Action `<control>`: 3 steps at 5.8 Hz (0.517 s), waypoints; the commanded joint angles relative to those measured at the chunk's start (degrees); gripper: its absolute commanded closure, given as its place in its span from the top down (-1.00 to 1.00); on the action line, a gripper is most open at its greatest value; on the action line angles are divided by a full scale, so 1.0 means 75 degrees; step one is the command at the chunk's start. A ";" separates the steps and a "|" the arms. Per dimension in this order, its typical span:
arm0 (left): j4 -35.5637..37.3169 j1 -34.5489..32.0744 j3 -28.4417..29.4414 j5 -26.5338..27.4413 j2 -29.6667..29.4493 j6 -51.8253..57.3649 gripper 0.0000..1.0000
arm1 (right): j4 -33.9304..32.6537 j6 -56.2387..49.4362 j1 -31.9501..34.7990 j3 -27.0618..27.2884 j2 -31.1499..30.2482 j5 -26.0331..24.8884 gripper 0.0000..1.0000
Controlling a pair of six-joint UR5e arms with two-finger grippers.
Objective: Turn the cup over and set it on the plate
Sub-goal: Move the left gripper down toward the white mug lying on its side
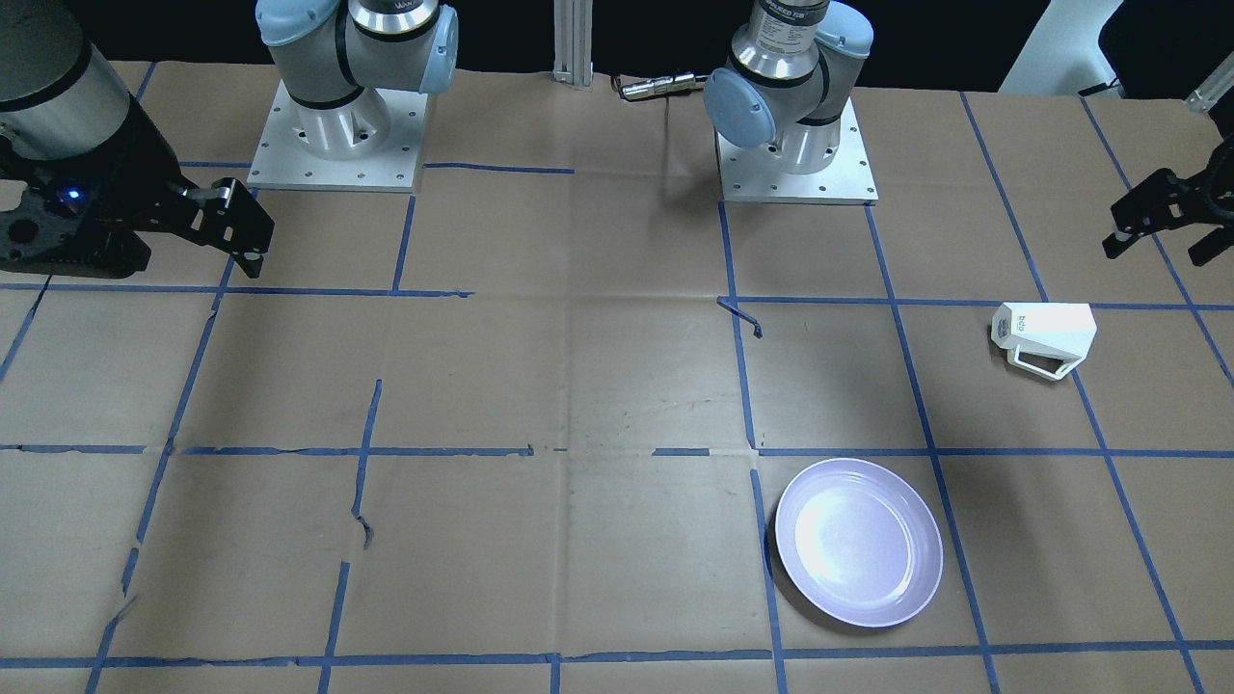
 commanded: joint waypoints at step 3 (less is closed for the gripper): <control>-0.0012 0.1860 0.0097 -0.1442 -0.1753 0.3814 0.99 | 0.0000 0.0000 0.0000 0.0000 0.0000 0.0000 1.00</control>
